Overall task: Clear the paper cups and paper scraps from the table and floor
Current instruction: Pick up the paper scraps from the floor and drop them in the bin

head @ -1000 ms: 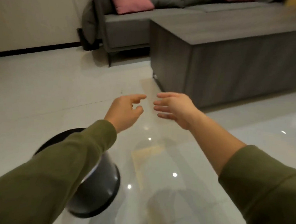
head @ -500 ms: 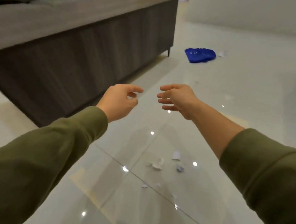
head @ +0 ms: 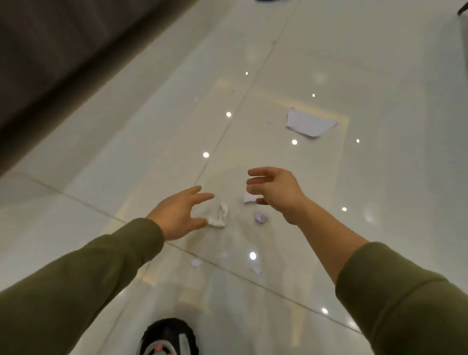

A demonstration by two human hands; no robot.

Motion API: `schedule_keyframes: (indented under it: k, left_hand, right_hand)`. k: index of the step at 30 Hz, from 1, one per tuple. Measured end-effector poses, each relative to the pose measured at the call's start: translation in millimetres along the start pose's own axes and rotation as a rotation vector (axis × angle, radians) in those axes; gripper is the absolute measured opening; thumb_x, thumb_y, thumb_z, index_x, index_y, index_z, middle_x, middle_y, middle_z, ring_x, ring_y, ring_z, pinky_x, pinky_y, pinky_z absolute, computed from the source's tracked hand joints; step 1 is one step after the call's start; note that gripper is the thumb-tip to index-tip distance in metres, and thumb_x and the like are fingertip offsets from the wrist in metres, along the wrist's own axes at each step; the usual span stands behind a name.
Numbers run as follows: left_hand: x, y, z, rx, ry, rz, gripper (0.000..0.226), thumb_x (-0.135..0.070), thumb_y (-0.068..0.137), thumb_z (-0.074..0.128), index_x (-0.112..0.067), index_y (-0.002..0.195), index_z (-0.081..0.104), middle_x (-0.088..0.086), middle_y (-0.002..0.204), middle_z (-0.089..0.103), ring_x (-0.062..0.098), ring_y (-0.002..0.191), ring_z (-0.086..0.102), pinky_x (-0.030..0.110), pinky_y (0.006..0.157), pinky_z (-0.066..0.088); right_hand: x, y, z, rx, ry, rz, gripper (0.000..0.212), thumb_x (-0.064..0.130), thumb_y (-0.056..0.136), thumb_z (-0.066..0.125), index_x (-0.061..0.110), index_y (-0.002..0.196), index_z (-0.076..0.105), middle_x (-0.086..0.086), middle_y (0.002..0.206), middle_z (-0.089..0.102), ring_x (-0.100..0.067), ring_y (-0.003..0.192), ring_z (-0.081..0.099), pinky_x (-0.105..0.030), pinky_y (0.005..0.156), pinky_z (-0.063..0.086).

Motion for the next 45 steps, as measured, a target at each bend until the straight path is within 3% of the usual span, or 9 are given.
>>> schedule_keyframes:
  k: [4,10,16,20,23,29,34,40,45]
  left_hand:
    - [3.8,18.6,31.9,0.032,-0.046,-0.008,0.061,-0.035,0.088,0.059,-0.035,0.143,0.031,-0.003,0.154,0.025,0.020,0.138,0.029,0.031,0.110,0.022]
    - [-25.8,44.6,60.6,0.079,0.186,0.146,0.067,-0.027,0.091,0.053,-0.039,0.146,0.017,0.002,0.156,0.009,0.025,0.135,0.026,0.035,0.107,0.033]
    - [-21.9,27.3,61.8,0.046,0.107,0.316,0.027,-0.023,0.092,0.052,-0.022,0.118,0.058,0.000,0.117,0.048,0.020,0.099,0.052,0.019,0.080,0.035]
    - [17.1,-8.8,75.5,0.224,0.196,0.447,0.054,-0.042,0.090,0.054,-0.030,0.140,0.039,-0.003,0.142,0.030,0.015,0.117,0.045,0.018,0.096,0.037]
    - [31.1,-15.9,83.3,0.242,0.248,0.453,0.052,-0.040,0.093,0.049,-0.034,0.142,0.034,0.000,0.143,0.027,0.015,0.122,0.040,0.014,0.098,0.031]
    - [-10.4,24.5,79.0,0.089,0.095,0.423,0.033,-0.031,0.091,0.054,-0.022,0.122,0.060,0.008,0.108,0.052,0.025,0.093,0.055,0.023,0.075,0.038]
    - [-44.9,87.8,58.3,-0.054,0.005,0.311,0.029,-0.039,0.094,0.044,-0.022,0.113,0.057,0.001,0.103,0.048,0.020,0.088,0.051,0.030,0.075,0.044]
    - [-55.8,125.5,20.5,-0.077,0.145,0.391,0.058,-0.058,0.084,0.048,-0.030,0.134,0.037,0.000,0.122,0.044,0.018,0.093,0.053,0.026,0.073,0.046]
    - [-56.0,172.9,-18.1,-0.209,0.079,0.346,0.063,-0.060,0.085,0.044,-0.029,0.139,0.037,-0.001,0.144,0.035,0.017,0.123,0.040,0.028,0.098,0.036]
  right_hand:
    - [-46.1,7.6,11.9,-0.089,0.071,0.044,0.035,0.008,0.078,0.071,0.019,0.110,0.063,-0.001,0.107,0.064,-0.010,0.082,0.061,-0.026,0.074,0.050]
    - [-87.3,10.7,12.2,-0.029,-0.445,-0.075,0.073,0.029,0.069,0.080,0.021,0.135,0.048,0.005,0.136,0.044,-0.011,0.120,0.044,-0.023,0.099,0.037]
    - [-114.1,-14.5,26.9,0.180,-0.862,-0.267,0.096,0.058,0.060,0.076,0.016,0.139,0.041,0.003,0.143,0.036,-0.016,0.129,0.030,-0.020,0.106,0.021]
    - [-128.3,-46.1,32.4,0.272,-1.079,-0.504,0.093,0.054,0.057,0.080,0.006,0.131,0.052,-0.008,0.139,0.048,-0.028,0.120,0.050,-0.034,0.103,0.039]
    - [-122.3,-49.4,29.3,0.102,-0.962,-0.633,0.063,0.038,0.057,0.086,0.002,0.106,0.069,-0.014,0.112,0.066,-0.031,0.091,0.065,-0.038,0.079,0.055]
    - [-105.0,-13.0,34.7,0.043,-0.818,-0.516,0.024,0.021,0.068,0.081,0.007,0.085,0.072,-0.006,0.083,0.063,-0.025,0.075,0.062,-0.022,0.065,0.047]
    - [-85.6,42.0,11.6,-0.182,-0.747,-0.253,0.022,0.031,0.088,0.061,0.019,0.106,0.067,0.007,0.094,0.052,-0.013,0.088,0.053,-0.016,0.070,0.034]
    - [-40.4,85.1,-34.2,-0.251,-0.688,-0.233,0.047,0.042,0.079,0.068,0.024,0.121,0.058,0.004,0.122,0.051,-0.012,0.107,0.054,-0.018,0.088,0.038]
    - [-16.7,135.9,-97.0,-0.353,-0.660,-0.203,0.063,0.045,0.077,0.070,0.022,0.132,0.050,-0.001,0.145,0.035,-0.017,0.132,0.037,-0.023,0.103,0.028]
Point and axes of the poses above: each hand's wrist, its own y-axis towards the middle knuckle, its own z-axis out of the palm, x = y × z, the point moved 7 cm from there along y, towards the middle knuckle
